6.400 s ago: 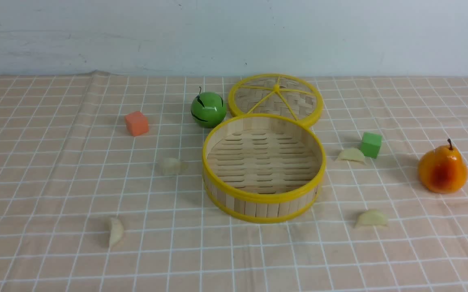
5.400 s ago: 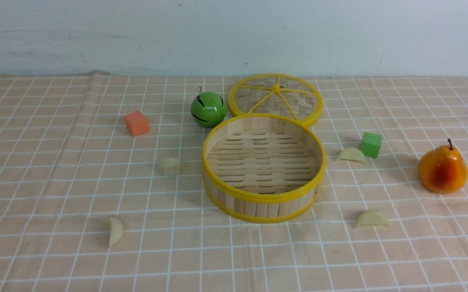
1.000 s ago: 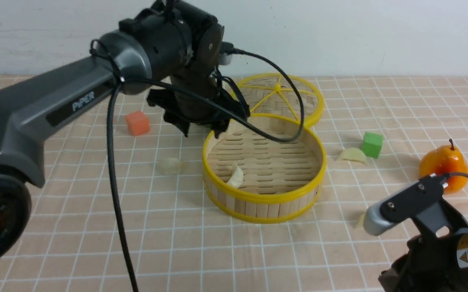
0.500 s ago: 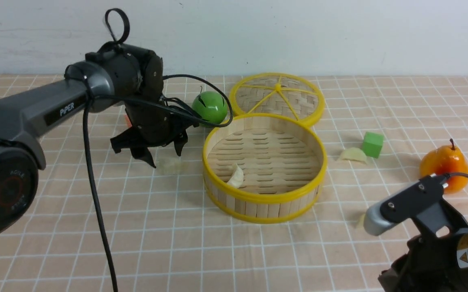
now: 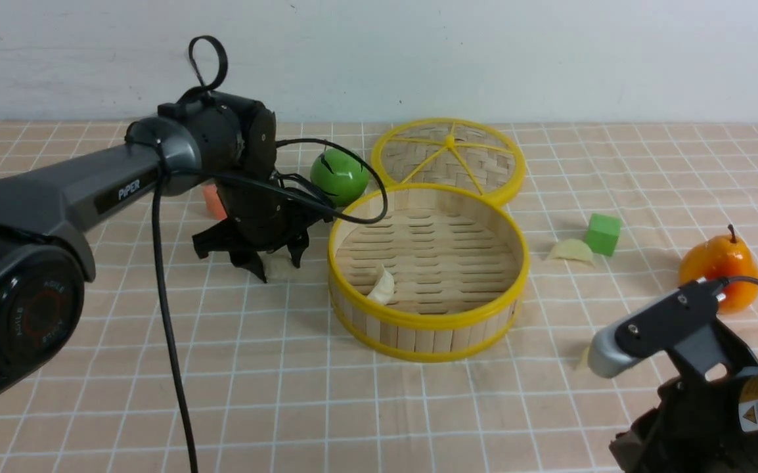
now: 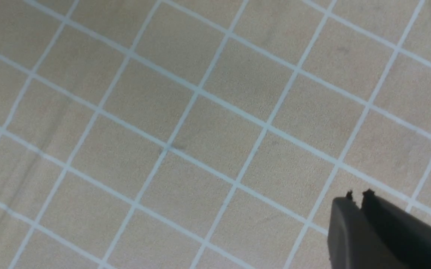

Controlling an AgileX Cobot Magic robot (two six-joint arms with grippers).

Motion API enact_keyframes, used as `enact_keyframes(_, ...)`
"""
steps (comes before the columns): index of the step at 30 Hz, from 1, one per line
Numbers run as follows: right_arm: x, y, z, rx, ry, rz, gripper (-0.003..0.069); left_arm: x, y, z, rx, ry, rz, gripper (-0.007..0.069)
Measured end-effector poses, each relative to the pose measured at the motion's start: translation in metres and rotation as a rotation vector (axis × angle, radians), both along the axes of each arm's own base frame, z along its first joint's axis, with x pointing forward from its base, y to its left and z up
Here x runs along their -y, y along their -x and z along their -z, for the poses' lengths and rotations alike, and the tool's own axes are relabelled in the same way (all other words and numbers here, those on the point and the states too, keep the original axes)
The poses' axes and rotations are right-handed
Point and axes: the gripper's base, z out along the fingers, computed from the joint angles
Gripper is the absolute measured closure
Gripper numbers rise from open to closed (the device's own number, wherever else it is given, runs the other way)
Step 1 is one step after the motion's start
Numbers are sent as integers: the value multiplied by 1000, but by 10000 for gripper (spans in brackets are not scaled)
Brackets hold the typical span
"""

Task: Put the dumplings into the steamer on the table with the brown tablecloth.
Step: 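Reach for and grasp a dumpling on the table with the left gripper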

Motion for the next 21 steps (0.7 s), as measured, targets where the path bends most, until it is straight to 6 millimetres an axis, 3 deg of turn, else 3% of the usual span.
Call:
enact_keyframes(5, 0, 0, 0, 2, -1, 0, 599, -2, 3, -4, -42, -80, 136, 328)
enact_keyframes(7, 0, 0, 0, 3, -1, 0, 597, -4, 5, -4, -69, -97, 152, 416)
enact_keyframes(8, 0, 0, 0, 3, -1, 0, 596, -4, 5, -5, -80, -104, 157, 522)
enact_keyframes(9, 0, 0, 0, 4, -2, 0, 596, -5, 6, -6, -88, -110, 156, 575)
enact_keyframes(16, 0, 0, 0, 5, -1, 0, 592, -5, 6, -6, -93, -108, 132, 558)
enact_keyframes(21, 0, 0, 0, 6, -2, 0, 586, -6, 5, -3, -95, -126, 134, 410)
